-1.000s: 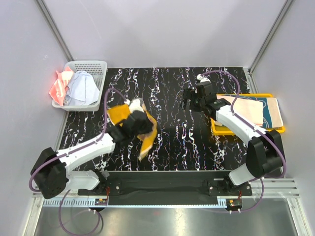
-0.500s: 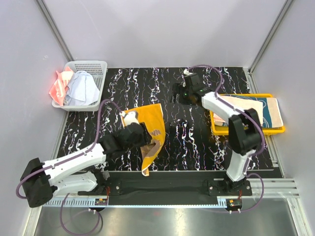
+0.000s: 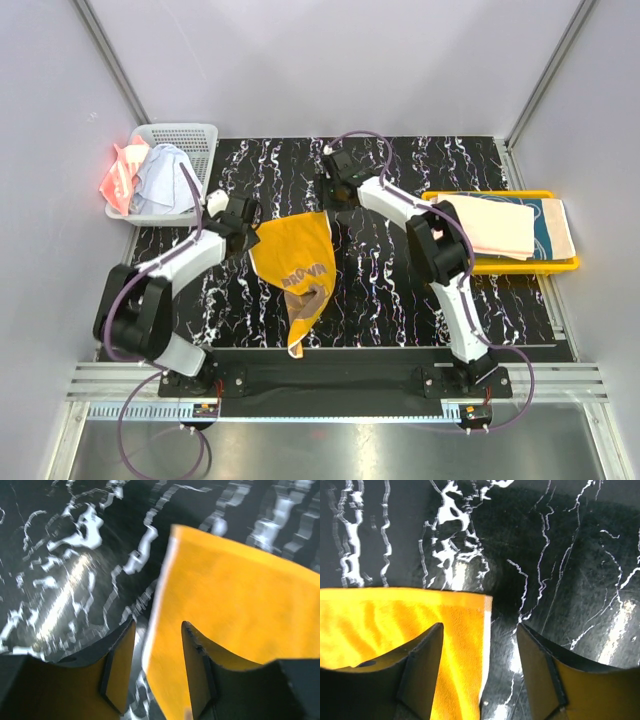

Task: Fold and stack the towels
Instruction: Flatten out the crumpled towel

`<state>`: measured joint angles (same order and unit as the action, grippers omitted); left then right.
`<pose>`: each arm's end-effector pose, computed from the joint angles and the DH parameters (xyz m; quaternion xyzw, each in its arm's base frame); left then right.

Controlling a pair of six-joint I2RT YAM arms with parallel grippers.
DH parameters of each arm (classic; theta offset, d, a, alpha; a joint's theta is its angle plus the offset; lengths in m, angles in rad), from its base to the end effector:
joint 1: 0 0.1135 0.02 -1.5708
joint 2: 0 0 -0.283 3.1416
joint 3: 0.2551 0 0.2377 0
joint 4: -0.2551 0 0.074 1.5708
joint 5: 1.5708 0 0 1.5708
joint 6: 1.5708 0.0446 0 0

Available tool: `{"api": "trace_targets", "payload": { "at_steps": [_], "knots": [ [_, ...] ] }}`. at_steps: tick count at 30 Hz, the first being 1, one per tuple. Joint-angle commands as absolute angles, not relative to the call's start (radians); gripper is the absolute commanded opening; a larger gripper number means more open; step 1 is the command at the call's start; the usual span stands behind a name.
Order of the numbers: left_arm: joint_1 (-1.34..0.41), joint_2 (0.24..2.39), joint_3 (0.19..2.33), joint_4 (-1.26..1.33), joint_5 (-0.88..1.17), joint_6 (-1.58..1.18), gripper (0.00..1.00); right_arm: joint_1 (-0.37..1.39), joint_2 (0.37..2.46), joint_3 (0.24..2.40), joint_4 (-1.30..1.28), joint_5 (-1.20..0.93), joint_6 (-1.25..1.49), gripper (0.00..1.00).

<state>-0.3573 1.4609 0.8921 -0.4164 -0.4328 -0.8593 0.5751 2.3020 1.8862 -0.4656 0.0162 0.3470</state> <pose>0.2673 -0.0798 0.2260 -0.2923 0.8904 0.0076 0.3488 0.4359 0.2817 0.1946 -0.1044 0.9353 0.1435 0.3060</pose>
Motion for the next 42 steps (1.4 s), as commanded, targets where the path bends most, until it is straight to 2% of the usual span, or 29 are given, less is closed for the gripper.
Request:
{"api": "trace_targets", "payload": {
  "at_steps": [1,10,24,30,32,33,39,40,42],
  "knots": [
    [-0.283,1.575,0.986,-0.331,-0.379,-0.763,0.47,0.586,2.341,1.982,-0.538,0.101,0.324,0.66],
    [-0.196,1.704,1.015,-0.281,-0.302,-0.749,0.49,0.607,2.378,1.985,-0.558,0.133,0.311,0.59],
    [-0.178,1.782,1.066,-0.219,-0.232,-0.742,0.45,0.63,2.419,2.013,-0.56,0.164,0.307,0.56],
    [-0.175,1.842,1.114,-0.242,-0.209,-0.752,0.46,0.632,2.433,2.026,-0.569,0.161,0.305,0.44],
    [-0.173,1.85,1.126,-0.25,-0.207,-0.759,0.46,0.632,2.434,2.028,-0.569,0.16,0.305,0.42],
    [-0.175,1.859,1.13,-0.255,-0.207,-0.764,0.45,0.63,2.439,2.034,-0.571,0.16,0.302,0.38],
    [-0.175,1.89,1.184,-0.285,-0.183,-0.77,0.19,0.63,2.457,2.049,-0.578,0.146,0.298,0.27],
    [-0.172,1.893,1.187,-0.287,-0.175,-0.767,0.09,0.63,2.456,2.049,-0.58,0.143,0.299,0.23],
    [-0.172,1.894,1.193,-0.288,-0.167,-0.761,0.03,0.63,2.448,2.048,-0.58,0.146,0.298,0.21]
  ]
}}
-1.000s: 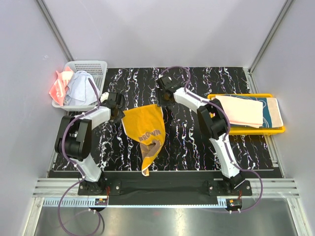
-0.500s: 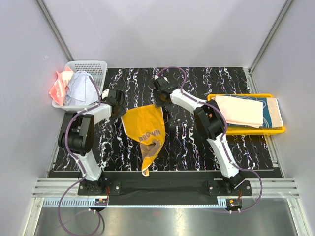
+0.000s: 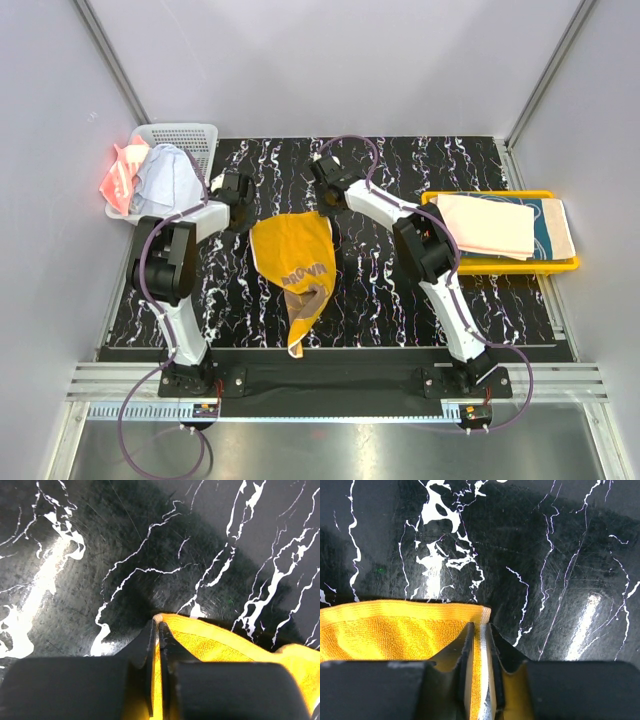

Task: Fold and stack the towels
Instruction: Flatten out the crumpled towel

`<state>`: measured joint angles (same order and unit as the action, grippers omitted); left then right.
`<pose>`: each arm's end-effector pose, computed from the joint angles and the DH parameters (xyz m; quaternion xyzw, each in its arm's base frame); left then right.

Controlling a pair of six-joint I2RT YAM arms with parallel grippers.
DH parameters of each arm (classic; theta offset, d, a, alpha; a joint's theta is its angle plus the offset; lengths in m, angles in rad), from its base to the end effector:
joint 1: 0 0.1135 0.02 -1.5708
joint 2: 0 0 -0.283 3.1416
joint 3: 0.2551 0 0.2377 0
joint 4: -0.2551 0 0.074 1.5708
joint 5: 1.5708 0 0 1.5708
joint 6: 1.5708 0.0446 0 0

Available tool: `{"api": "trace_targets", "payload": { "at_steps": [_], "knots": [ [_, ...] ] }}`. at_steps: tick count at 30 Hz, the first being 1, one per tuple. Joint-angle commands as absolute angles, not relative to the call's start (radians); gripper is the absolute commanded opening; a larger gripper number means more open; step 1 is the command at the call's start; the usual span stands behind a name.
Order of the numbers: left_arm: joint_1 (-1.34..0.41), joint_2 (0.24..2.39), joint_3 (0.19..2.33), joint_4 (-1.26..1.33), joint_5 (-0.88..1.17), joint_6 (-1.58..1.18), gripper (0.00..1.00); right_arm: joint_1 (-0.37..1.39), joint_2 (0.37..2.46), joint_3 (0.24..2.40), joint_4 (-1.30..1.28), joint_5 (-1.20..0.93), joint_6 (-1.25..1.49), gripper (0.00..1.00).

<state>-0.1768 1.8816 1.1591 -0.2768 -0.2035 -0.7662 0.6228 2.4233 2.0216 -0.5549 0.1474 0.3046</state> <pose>0.3780 -0.0584 0.1769 -0.3046 0.9050 -0.0406 0.2941 0.4394 0.3075 0.1685 -0.1286 0.9421 0.0721 0.3010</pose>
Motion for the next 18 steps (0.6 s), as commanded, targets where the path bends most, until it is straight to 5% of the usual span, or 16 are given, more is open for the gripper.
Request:
{"api": "trace_targets", "payload": {
  "at_steps": [1,9,18],
  "knots": [
    [-0.172,1.893,1.2,-0.288,-0.16,-0.753,0.0,0.63,2.444,2.046,-0.578,0.147,0.29,0.2],
    [-0.173,1.767,1.23,-0.298,-0.124,-0.703,0.0,0.626,2.309,2.043,-0.594,0.232,0.252,0.0],
    [-0.229,1.467,1.247,-0.413,-0.123,-0.597,0.0,0.627,1.975,1.85,-0.531,0.273,0.242,0.0]
  ]
}}
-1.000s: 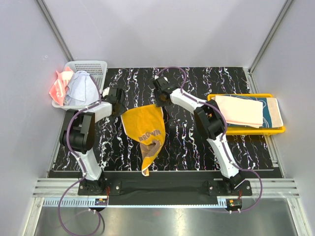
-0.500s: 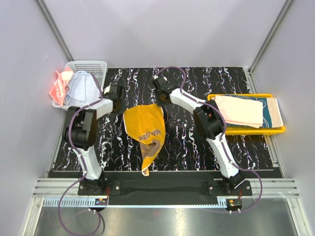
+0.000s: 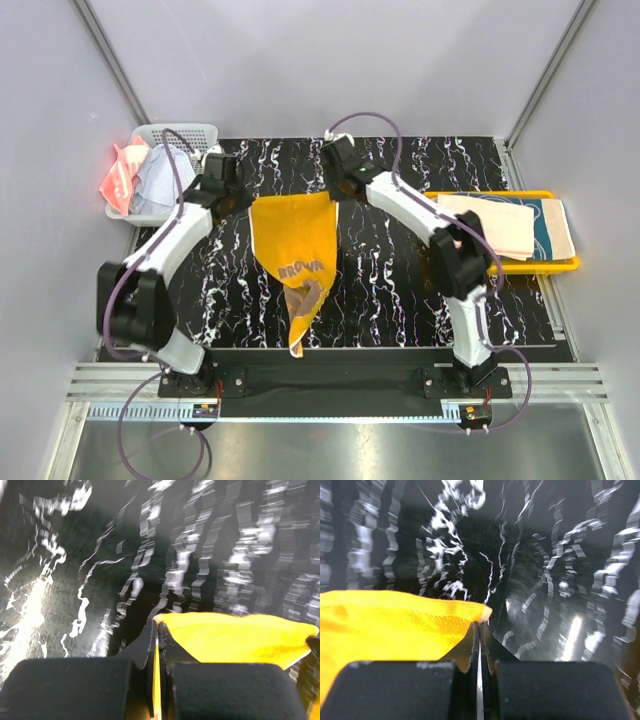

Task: Fold and stack the towels
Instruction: Flatten out the crumpled towel

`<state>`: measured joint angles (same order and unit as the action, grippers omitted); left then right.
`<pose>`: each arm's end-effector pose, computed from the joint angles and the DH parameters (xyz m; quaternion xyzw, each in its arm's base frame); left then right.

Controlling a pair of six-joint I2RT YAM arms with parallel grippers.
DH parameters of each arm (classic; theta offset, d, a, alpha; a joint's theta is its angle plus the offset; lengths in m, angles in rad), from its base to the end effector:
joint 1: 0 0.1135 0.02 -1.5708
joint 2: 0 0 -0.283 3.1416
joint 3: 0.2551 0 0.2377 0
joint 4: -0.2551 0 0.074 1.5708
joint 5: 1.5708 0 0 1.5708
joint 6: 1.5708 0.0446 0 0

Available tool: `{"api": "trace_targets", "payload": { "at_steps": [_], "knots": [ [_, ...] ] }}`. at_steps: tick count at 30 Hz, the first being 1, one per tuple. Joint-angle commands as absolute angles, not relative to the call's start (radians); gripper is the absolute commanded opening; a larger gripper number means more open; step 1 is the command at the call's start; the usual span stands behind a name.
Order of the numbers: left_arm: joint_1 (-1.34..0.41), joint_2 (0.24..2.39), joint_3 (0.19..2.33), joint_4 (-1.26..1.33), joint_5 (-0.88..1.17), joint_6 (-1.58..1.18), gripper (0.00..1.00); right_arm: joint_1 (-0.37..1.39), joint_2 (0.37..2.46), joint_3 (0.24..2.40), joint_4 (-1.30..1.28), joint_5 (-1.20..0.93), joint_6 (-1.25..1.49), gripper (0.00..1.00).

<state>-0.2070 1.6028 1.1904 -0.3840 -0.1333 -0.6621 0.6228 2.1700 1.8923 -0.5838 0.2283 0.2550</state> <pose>0.3403 -0.0654 0.2746 -0.2329 0.8944 -0.1027 0.3677 0.4069 0.2798 0.2527 -0.1315 0.9232 0.0499 0.3577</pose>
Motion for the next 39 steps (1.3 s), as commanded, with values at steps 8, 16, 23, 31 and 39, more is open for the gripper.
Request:
{"api": "trace_targets", "payload": {
  "at_steps": [8,16,23,31,39],
  "knots": [
    [-0.311,1.194,1.318,-0.566,-0.072,-0.463,0.0,0.646,1.614,1.691,-0.489,0.235,0.209,0.0],
    [-0.382,1.028,1.488,-0.724,0.004,-0.408,0.0,0.686,1.359,1.647,-0.514,0.178,0.117,0.0],
    [-0.387,0.966,1.655,-0.791,0.133,-0.405,0.0,0.699,1.208,1.695,-0.59,0.101,0.109,0.0],
    [-0.387,0.95,1.838,-0.827,0.207,-0.429,0.0,0.703,1.117,1.796,-0.655,0.023,0.124,0.0],
    [-0.387,0.936,1.901,-0.816,0.221,-0.459,0.0,0.701,1.103,1.873,-0.652,-0.037,0.135,0.0]
  ]
}}
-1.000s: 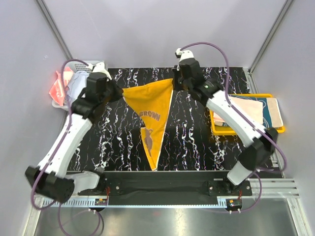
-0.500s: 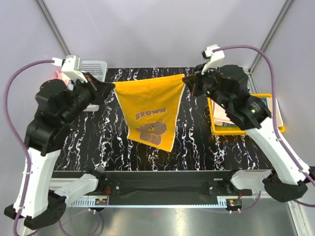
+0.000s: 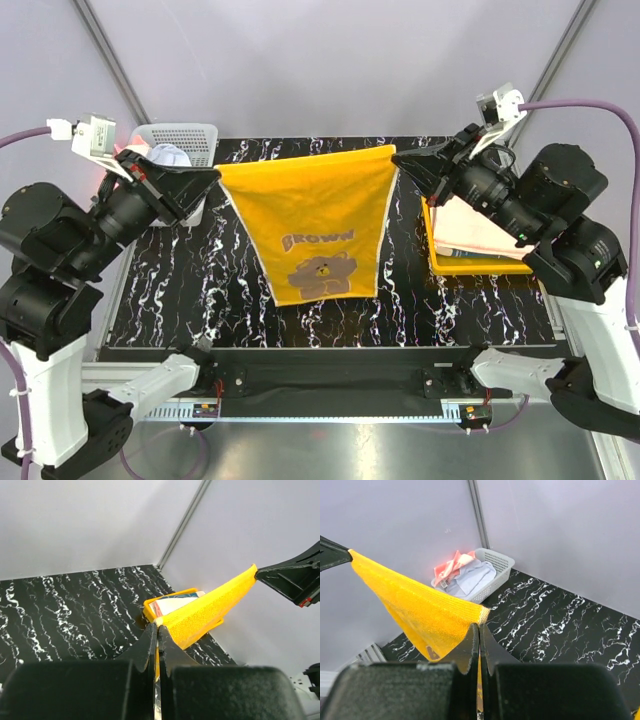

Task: Fold and stack the towels
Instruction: Flatten out the crumpled towel

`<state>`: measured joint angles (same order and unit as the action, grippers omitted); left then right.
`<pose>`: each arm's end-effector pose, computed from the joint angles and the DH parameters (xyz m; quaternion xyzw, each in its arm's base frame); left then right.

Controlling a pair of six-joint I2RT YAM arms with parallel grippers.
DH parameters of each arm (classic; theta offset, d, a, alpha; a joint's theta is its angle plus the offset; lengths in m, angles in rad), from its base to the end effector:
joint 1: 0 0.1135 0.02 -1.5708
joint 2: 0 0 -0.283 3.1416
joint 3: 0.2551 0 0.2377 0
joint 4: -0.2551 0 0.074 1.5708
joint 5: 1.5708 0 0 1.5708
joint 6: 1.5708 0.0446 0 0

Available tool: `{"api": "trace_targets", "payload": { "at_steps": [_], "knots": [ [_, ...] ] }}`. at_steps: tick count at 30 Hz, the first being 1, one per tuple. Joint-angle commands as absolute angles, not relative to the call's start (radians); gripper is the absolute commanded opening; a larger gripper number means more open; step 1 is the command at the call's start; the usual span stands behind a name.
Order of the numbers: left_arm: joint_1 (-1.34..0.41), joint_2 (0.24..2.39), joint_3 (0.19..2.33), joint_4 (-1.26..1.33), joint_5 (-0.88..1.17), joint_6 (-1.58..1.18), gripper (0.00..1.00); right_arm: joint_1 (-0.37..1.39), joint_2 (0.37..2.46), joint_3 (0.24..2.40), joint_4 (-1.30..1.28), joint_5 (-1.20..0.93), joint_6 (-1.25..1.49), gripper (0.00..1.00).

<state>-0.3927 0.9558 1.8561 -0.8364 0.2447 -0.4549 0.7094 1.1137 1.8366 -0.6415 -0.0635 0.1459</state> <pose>0.0602 -0.0366 0.5696 0.0679 0.6815 -0.3738 0.6255 0.1089 0.0973 0.5742 -0.2108 0.6442 0.3244 0.6598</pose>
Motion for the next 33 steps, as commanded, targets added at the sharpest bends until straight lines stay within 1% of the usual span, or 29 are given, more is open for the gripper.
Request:
{"api": "trace_targets", "payload": {
  "at_steps": [1,4,7,8,10,12,13,14,15,16,17,18,19,20,22,23,25,26,29,32,33],
  "knots": [
    [-0.387,0.939,1.898,-0.802,0.213,-0.463,0.0,0.703,1.107,1.873,-0.646,-0.022,0.135,0.0],
    [-0.385,0.968,1.847,-0.749,0.206,-0.477,0.0,0.701,1.147,1.873,-0.623,0.017,0.124,0.0],
    [-0.376,1.047,1.784,-0.677,0.196,-0.498,0.0,0.696,1.242,1.92,-0.641,0.051,0.094,0.0],
    [-0.364,1.077,1.769,-0.648,0.216,-0.508,0.0,0.686,1.305,1.943,-0.641,0.051,0.083,0.0],
    [-0.325,1.158,1.714,-0.563,0.247,-0.541,0.0,0.551,1.409,1.962,-0.623,-0.094,0.116,0.0],
    [-0.284,1.213,1.68,-0.513,0.267,-0.56,0.0,0.448,1.472,1.921,-0.563,-0.223,0.192,0.0],
    [-0.273,1.279,1.672,-0.473,0.262,-0.56,0.0,0.395,1.506,1.905,-0.542,-0.241,0.195,0.0],
    [-0.246,1.313,1.667,-0.45,0.262,-0.561,0.0,0.378,1.579,1.892,-0.511,-0.242,0.201,0.0],
    [-0.233,1.359,1.667,-0.428,0.256,-0.566,0.0,0.352,1.618,1.885,-0.49,-0.288,0.216,0.0],
    [-0.223,1.402,1.677,-0.395,0.265,-0.569,0.0,0.301,1.659,1.879,-0.464,-0.329,0.238,0.0],
    [-0.212,1.498,1.683,-0.378,0.273,-0.574,0.0,0.276,1.739,1.878,-0.418,-0.363,0.283,0.0],
    [-0.203,1.546,1.692,-0.361,0.265,-0.575,0.0,0.258,1.779,1.884,-0.404,-0.4,0.296,0.0],
    [-0.198,1.589,1.706,-0.321,0.261,-0.575,0.0,0.246,1.819,1.891,-0.388,-0.406,0.302,0.0],
    [-0.193,1.682,1.715,-0.301,0.25,-0.574,0.0,0.224,1.895,1.911,-0.367,-0.41,0.317,0.0],
    [-0.186,1.77,1.738,-0.233,0.245,-0.578,0.0,0.204,1.969,1.94,-0.35,-0.408,0.328,0.0],
    [-0.18,1.851,1.785,-0.224,0.241,-0.583,0.0,0.187,2.036,1.972,-0.33,-0.41,0.35,0.0],
    [-0.176,1.936,1.848,-0.216,0.25,-0.584,0.0,0.172,2.132,2.023,-0.328,-0.41,0.365,0.0],
    [-0.176,2.007,1.921,-0.225,0.25,-0.581,0.0,0.164,2.158,2.069,-0.327,-0.414,0.376,0.0],
    [-0.176,2.072,1.989,-0.261,0.249,-0.569,0.0,0.166,2.238,2.156,-0.368,-0.413,0.364,0.0],
    [-0.176,2.076,1.956,-0.25,0.238,-0.56,0.0,0.164,2.243,2.131,-0.361,-0.413,0.364,0.0],
    [-0.178,2.056,1.903,-0.229,0.238,-0.56,0.0,0.166,2.238,2.114,-0.354,-0.413,0.367,0.0]
  ]
}}
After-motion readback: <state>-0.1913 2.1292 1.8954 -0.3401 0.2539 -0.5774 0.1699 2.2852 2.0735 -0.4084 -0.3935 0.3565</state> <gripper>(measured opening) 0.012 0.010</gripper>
